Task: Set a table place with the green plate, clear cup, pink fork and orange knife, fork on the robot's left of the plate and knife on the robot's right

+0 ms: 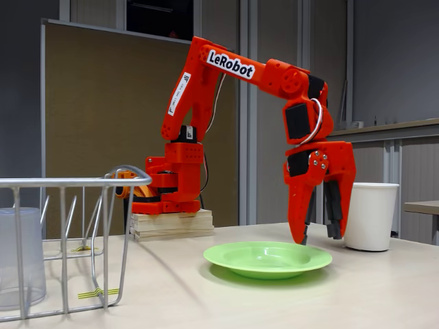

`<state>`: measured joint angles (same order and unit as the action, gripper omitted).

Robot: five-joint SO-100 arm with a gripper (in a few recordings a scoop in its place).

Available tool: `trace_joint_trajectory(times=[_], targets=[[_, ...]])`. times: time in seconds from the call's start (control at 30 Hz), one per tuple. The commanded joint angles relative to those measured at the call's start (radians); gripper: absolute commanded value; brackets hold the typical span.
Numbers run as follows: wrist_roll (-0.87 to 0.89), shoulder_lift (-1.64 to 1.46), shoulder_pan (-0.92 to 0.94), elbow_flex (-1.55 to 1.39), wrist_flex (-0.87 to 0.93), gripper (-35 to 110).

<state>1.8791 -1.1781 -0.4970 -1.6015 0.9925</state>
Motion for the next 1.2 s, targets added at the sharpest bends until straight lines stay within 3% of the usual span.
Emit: trace_joint_trajectory(times=[0.0,0.1,0.23,0.53,0.8,1.17], targets=[[0.003,-0.040,-0.002,0.026,0.060,19],[-0.048,-0.089,0.032,0.043,0.114,0],[-0.110,-0.181,0.123,0.121,0.316,0],[-0.479,-0.324,0.407,0.365,0.667,4],[-0.793,-0.445,0.678,0.383,0.703,2],[-1.275,-0.407,1.164,0.265,0.629,30]])
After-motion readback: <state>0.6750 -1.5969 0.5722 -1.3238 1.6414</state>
